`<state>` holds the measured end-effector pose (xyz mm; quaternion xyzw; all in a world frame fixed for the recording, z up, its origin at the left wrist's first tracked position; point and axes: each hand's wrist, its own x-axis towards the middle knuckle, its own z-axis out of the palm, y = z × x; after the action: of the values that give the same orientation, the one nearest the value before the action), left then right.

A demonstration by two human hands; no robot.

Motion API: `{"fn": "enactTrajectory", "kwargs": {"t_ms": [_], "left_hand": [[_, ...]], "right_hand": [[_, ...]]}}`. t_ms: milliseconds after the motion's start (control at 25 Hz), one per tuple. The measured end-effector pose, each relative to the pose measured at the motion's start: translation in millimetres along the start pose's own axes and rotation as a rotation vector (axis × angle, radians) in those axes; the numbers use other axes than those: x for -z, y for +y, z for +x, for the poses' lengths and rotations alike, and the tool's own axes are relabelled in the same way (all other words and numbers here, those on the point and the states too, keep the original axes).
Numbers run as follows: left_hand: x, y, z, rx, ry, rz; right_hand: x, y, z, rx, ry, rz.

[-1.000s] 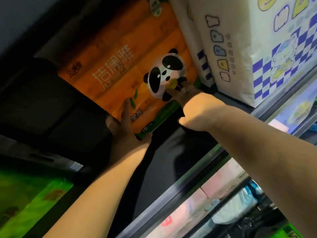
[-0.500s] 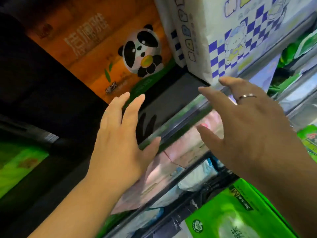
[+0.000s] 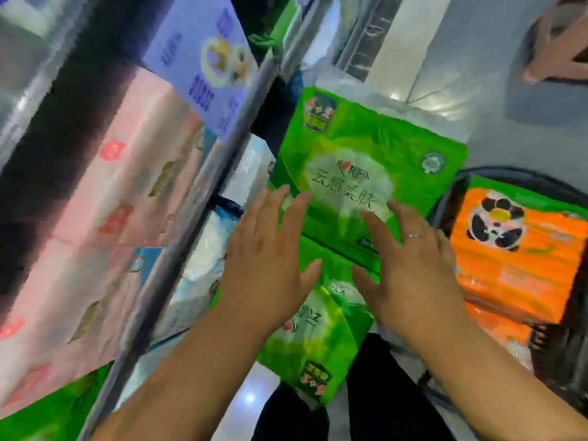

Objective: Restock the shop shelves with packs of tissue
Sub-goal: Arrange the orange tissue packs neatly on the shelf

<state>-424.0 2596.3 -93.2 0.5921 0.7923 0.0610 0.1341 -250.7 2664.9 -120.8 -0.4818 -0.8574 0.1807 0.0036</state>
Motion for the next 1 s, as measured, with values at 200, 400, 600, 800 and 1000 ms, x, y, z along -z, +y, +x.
{"fn": "enactTrajectory", "kwargs": {"t_ms": [200, 400, 600, 800, 1000], "left_hand": [[-65, 43, -9, -0.229, -0.149, 0.020], [-111, 99, -20, -0.365, -0.210, -0.025], [-174, 164, -17, -0.335, -0.356, -0.091], [-259, 222, 31, -0.200, -0.430, -0.132], [-323, 242, 100, 0.051, -0.419, -0.266]], "right_hand": [[-39, 57, -63, -0.253, -0.041, -0.032], [-58, 120, -125, -0.505, -0.071, -0.022], [-79, 211, -145, -0.683, -0.176, 0.002], [-109, 319, -119, -0.710, -0.199, 0.049], [-127, 403, -73, -0.753, -0.119, 0.208]]}}
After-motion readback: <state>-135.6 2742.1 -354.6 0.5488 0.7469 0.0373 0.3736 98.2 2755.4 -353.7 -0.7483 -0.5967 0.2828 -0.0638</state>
